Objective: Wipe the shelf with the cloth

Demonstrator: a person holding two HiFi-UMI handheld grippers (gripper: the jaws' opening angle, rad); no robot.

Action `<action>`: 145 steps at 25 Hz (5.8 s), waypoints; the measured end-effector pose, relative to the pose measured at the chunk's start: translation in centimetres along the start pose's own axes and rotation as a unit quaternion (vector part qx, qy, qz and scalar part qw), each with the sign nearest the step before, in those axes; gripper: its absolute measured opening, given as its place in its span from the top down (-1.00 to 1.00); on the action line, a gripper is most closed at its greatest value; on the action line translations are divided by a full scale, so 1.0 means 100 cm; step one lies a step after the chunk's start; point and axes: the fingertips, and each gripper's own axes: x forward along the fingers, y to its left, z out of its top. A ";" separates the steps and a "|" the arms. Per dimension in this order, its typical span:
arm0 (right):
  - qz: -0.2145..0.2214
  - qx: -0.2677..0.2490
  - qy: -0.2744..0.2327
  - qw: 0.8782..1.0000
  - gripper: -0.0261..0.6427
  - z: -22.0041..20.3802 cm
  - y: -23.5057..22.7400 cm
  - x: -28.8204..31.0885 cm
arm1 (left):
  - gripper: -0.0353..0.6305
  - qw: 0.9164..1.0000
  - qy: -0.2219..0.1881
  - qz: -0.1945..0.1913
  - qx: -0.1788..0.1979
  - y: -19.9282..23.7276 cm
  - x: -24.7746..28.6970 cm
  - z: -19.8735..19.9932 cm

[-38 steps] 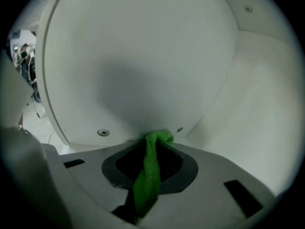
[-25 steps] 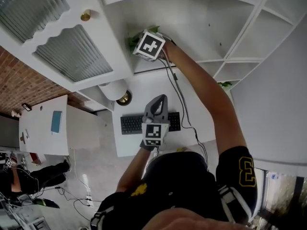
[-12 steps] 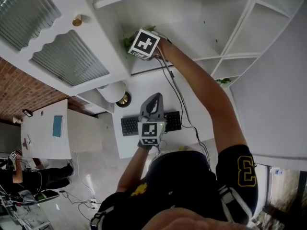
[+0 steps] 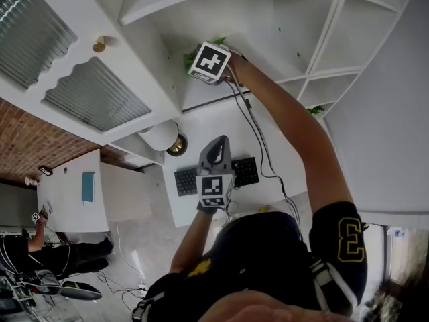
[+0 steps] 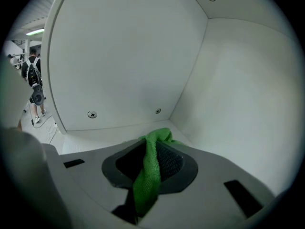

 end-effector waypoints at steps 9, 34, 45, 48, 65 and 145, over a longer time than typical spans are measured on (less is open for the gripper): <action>-0.006 0.013 0.004 1.000 0.74 -0.012 -0.010 -0.006 | 0.84 1.000 0.003 0.010 0.022 0.009 0.004 0.000; -0.098 0.086 0.041 0.991 0.74 -0.093 -0.073 -0.066 | 0.84 0.999 -0.001 -0.024 0.031 -0.014 0.021 -0.001; -0.153 0.140 0.075 0.975 0.74 -0.130 -0.097 -0.097 | 0.84 0.998 0.002 -0.049 0.030 -0.034 0.027 -0.003; -0.180 0.154 0.086 0.968 0.74 -0.139 -0.102 -0.104 | 0.84 0.998 0.000 -0.058 0.030 -0.041 0.028 -0.003; -0.268 0.210 0.125 0.932 0.74 -0.171 -0.132 -0.131 | 0.84 0.999 0.001 -0.046 0.026 -0.033 0.011 -0.004; -0.109 0.089 0.051 0.989 0.75 -0.107 -0.035 -0.101 | 0.84 0.999 -0.007 -0.035 0.009 -0.022 -0.021 0.014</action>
